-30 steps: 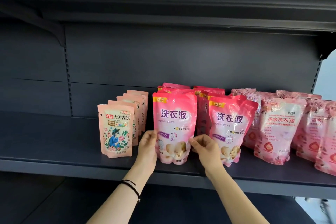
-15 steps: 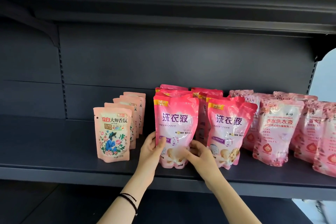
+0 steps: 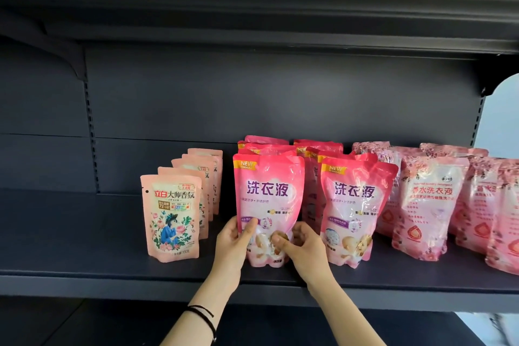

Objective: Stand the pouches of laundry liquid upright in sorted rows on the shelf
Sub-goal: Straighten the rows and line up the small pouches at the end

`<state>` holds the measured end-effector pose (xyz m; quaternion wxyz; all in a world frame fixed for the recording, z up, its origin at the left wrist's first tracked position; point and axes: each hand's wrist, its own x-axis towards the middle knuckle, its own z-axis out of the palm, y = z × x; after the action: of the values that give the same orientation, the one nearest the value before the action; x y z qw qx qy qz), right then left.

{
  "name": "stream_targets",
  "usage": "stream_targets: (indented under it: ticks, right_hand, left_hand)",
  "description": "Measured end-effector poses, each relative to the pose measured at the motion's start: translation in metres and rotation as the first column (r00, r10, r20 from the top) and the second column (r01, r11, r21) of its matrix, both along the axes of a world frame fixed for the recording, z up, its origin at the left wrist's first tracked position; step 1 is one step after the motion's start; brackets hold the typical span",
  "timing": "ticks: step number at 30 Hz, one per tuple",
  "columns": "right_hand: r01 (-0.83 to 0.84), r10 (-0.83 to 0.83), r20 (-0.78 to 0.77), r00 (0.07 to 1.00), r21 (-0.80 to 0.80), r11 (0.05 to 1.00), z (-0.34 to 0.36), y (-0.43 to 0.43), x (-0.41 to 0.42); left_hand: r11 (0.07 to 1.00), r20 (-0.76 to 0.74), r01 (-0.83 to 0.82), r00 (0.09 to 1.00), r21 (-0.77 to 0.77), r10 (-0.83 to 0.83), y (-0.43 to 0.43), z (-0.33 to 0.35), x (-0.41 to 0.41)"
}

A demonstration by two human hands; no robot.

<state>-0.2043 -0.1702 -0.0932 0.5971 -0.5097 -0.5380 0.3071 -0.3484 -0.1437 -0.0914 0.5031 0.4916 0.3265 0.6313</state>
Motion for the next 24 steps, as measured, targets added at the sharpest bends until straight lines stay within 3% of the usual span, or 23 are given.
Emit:
stream_targets:
  ticks: [7, 10, 12, 14, 16, 18, 19, 21, 24]
  right_hand:
    - [-0.025, 0.023, 0.123, 0.992, 0.016, 1.0, 0.001, -0.01, 0.001]
    - [-0.037, 0.043, 0.239, 0.97, -0.03, 0.999, 0.004, -0.015, 0.004]
    - [0.012, 0.011, 0.37, 0.929, -0.058, 0.998, 0.009, -0.02, 0.009]
    - [0.088, -0.046, 0.542, 0.839, -0.052, 0.995, 0.013, -0.025, 0.017]
    - [0.15, -0.089, 0.706, 0.703, -0.025, 0.988, 0.019, -0.031, 0.022]
    - [0.205, -0.128, 0.816, 0.563, 0.013, 0.979, 0.025, -0.036, 0.026]
    - [0.216, -0.14, 0.846, 0.514, 0.03, 0.976, 0.027, -0.038, 0.026]
    - [0.216, -0.137, 0.871, 0.472, 0.037, 0.976, 0.028, -0.042, 0.029]
    - [0.204, -0.106, 0.861, 0.498, 0.003, 0.979, 0.025, -0.049, 0.041]
  left_hand:
    - [0.995, -0.095, 0.018, 0.995, 0.098, -0.008, -0.009, -0.003, -0.002]
    - [0.991, -0.21, -0.047, 0.975, 0.123, 0.073, -0.009, -0.008, -0.007]
    - [0.976, -0.381, -0.091, 0.91, 0.196, 0.161, -0.008, -0.011, -0.014]
    - [0.936, -0.59, -0.149, 0.741, 0.32, 0.319, -0.009, -0.013, -0.026]
    - [0.804, -0.725, -0.184, 0.354, 0.566, 0.591, -0.012, -0.011, -0.041]
    - [0.654, -0.652, -0.074, 0.049, 0.753, 0.757, -0.014, -0.009, -0.049]
    - [0.594, -0.594, -0.016, -0.014, 0.804, 0.804, -0.017, -0.007, -0.05]
    - [0.543, -0.543, 0.075, -0.021, 0.836, 0.839, -0.025, -0.005, -0.044]
    - [0.559, -0.563, 0.165, -0.029, 0.812, 0.826, -0.039, 0.001, -0.021]
